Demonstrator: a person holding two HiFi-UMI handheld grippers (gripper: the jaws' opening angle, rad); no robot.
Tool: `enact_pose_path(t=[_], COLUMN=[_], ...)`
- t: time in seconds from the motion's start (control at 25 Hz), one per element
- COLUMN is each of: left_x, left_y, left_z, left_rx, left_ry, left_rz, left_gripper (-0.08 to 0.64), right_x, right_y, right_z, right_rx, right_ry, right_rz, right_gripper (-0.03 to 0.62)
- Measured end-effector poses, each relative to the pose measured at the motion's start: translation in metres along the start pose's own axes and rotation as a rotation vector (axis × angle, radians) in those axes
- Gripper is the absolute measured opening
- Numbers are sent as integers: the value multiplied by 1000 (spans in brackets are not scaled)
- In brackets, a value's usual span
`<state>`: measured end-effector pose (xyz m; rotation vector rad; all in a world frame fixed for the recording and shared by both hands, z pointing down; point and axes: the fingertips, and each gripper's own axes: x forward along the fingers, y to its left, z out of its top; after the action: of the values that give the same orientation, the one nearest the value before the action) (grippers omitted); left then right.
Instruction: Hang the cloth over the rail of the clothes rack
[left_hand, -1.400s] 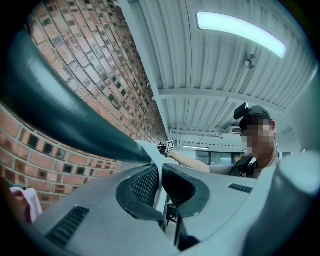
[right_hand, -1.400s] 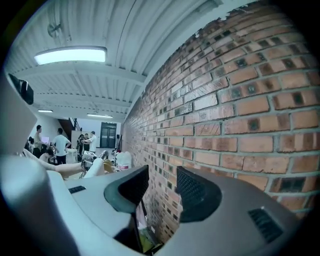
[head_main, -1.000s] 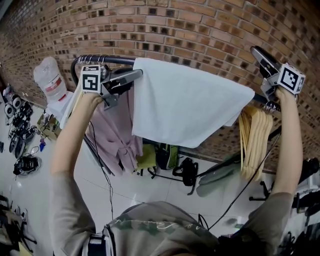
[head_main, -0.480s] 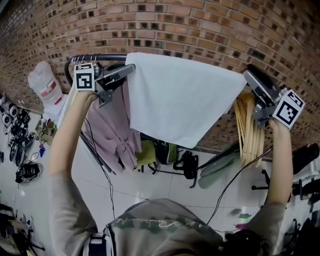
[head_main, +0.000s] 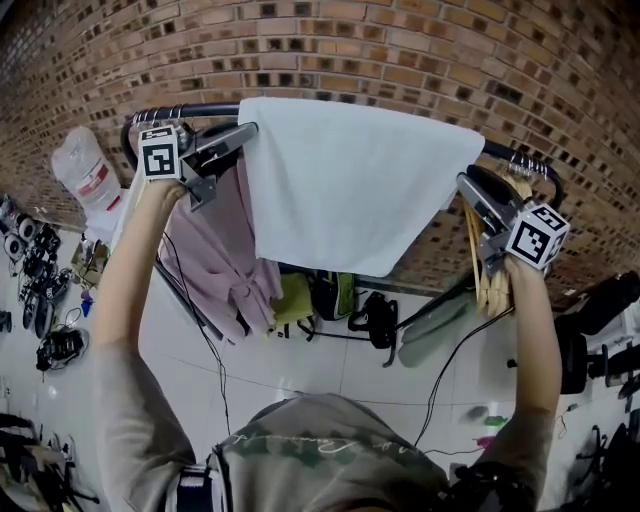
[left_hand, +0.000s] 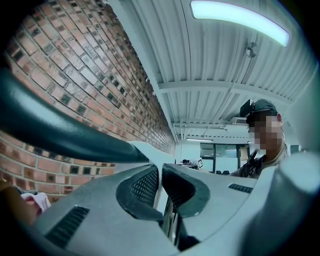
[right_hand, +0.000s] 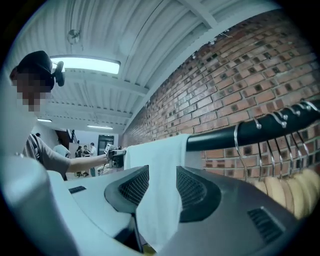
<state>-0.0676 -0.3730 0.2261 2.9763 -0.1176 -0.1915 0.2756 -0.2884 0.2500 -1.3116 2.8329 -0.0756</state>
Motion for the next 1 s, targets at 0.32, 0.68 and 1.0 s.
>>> enact_pose_path(t=[0.32, 0.68, 1.0], left_x=[0, -1, -2], left_y=[-2, -3, 0], left_z=[2, -4, -4], left_rx=[6, -6, -8], left_ry=[11, -11, -15], left_rz=[18, 10, 14], left_gripper=[20, 20, 20], right_x=[0, 9, 12], right_y=[-23, -21, -13], right_z=[-22, -32, -35], right_rx=[26, 32, -13], right_ry=[23, 13, 46], right_rz=[-62, -11, 55], right_gripper=[173, 173, 25])
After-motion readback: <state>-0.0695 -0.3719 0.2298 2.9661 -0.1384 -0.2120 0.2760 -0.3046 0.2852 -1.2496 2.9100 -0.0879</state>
